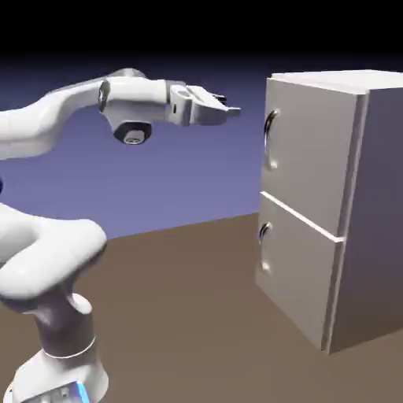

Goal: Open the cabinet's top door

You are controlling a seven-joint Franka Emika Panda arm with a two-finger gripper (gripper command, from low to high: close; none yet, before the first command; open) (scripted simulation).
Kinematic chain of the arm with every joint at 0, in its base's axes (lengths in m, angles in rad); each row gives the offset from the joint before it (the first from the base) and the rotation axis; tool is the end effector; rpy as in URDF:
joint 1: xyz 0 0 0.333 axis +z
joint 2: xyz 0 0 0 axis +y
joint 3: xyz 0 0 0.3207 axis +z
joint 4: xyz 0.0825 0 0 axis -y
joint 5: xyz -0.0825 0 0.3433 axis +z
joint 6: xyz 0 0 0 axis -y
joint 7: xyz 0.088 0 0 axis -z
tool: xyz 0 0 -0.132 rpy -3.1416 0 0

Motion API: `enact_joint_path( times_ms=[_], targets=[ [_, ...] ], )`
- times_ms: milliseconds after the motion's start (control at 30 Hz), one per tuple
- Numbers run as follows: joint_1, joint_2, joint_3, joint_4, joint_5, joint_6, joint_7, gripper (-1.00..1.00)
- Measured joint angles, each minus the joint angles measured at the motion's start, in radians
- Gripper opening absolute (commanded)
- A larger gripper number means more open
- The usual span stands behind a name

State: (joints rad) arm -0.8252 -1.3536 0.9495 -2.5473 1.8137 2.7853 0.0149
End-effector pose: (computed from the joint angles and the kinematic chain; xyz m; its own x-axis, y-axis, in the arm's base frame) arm 0.3107 0.1394 0.5902 -0.0017 -0.7797 0.6262 -0.1146 -0.6219 -0.7746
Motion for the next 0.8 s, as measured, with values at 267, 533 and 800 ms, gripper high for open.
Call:
enact_joint_path(
  times_ms=[267,533,800],
  targets=[
    [-0.161,-0.15,0.182,0.05,0.348,-0.048,-0.139,0.0],
    [-0.289,-0.27,0.328,0.091,0.626,-0.087,-0.251,0.0],
    [-0.429,-0.276,0.332,0.186,0.7,-0.156,-0.283,-1.0]
  ],
)
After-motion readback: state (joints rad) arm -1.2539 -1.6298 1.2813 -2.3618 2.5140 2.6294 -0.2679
